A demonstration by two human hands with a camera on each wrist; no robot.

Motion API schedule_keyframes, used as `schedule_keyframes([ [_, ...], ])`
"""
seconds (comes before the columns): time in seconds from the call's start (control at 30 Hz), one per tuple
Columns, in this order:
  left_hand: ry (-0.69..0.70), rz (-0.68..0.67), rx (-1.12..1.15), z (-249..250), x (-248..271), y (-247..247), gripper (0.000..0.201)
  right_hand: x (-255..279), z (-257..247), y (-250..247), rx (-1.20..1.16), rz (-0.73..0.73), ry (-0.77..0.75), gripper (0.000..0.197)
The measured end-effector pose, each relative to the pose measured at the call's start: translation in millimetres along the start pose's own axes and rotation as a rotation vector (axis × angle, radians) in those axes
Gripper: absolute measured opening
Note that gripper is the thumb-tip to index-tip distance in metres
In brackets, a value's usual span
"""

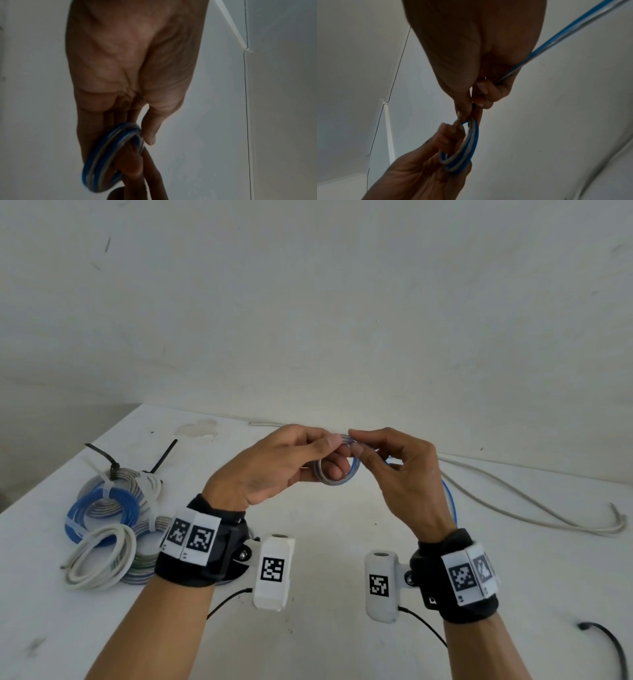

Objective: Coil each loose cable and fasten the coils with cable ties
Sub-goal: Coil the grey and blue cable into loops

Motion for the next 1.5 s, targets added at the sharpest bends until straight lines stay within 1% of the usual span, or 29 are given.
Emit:
schedule_keyframes([
  [0.07, 0.03, 0.033, 0.002, 1, -1, -4, 0.037, 0, -1, 0, -0.025, 0.007, 0.021, 0.017],
  [0.17, 0.064, 0.083, 0.034, 1, -2, -7, 0.039, -1, -2, 0, -0.135, -0.038, 0.05, 0.024],
  [0.2, 0.075, 0.1, 0.047, 2, -2, -8, 0.037, -1, -2, -1, -0.178, -0.033, 0.063, 0.022],
  [0.3, 0.117, 0.145, 0.073, 4, -3, -9, 0.033, 1, -2, -4, -0.32, 0.059, 0.117, 0.005],
  [0.43, 0.152, 0.202, 0.121, 6, -3, -10, 0.031, 4, -3, 7, -0.424, 0.051, 0.169, 0.01],
  [0.53, 0.17, 0.229, 0.108, 7, -4, -7, 0.032, 3, -2, 5, -0.417, 0.09, 0.155, 0.01],
  [0.63, 0.218, 0.255, -0.024, 12, -3, -8, 0.026, 1, -3, -5, -0.365, 0.108, 0.119, 0.011],
  [0.8, 0.172, 0.211, -0.166, 14, 2, -13, 0.019, -1, -4, -12, -0.277, -0.003, 0.095, 0.012],
  [0.87, 0.166, 0.247, -0.166, 14, 2, -17, 0.017, -1, -4, -12, -0.255, -0.04, 0.092, 0.009],
  [0.93, 0.179, 0.314, -0.103, 15, 4, -24, 0.016, -2, -4, -14, -0.229, -0.068, 0.084, 0.017],
  [1.0, 0.203, 0.369, -0.044, 18, 5, -30, 0.017, -3, -2, -15, -0.286, -0.028, 0.112, 0.019],
  [1.13, 0.242, 0.431, 0.073, 19, 4, -27, 0.019, 2, -2, 2, -0.499, 0.141, 0.17, 0.006],
  [1.23, 0.251, 0.459, 0.145, 15, 3, -20, 0.018, 8, -1, 15, -0.566, 0.221, 0.171, 0.013],
  [1.33, 0.252, 0.466, 0.182, 11, 1, -15, 0.022, 9, 0, 11, -0.612, 0.28, 0.169, 0.016],
  [1.4, 0.27, 0.446, 0.151, 13, -1, -11, 0.029, 8, 0, 5, -0.591, 0.244, 0.163, 0.016],
  [1.5, 0.233, 0.389, 0.035, 17, -2, -9, 0.046, 3, -4, 3, -0.438, 0.054, 0.105, 0.014],
])
Point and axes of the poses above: each hand's wrist, its own x-axis away from the middle knuckle, its own y-axis out of the palm, z = x × y, the point moved 6 cm from there along -x, towards the middle knuckle, and after that the axes turned 4 degrees about y, right-handed, at the moved point
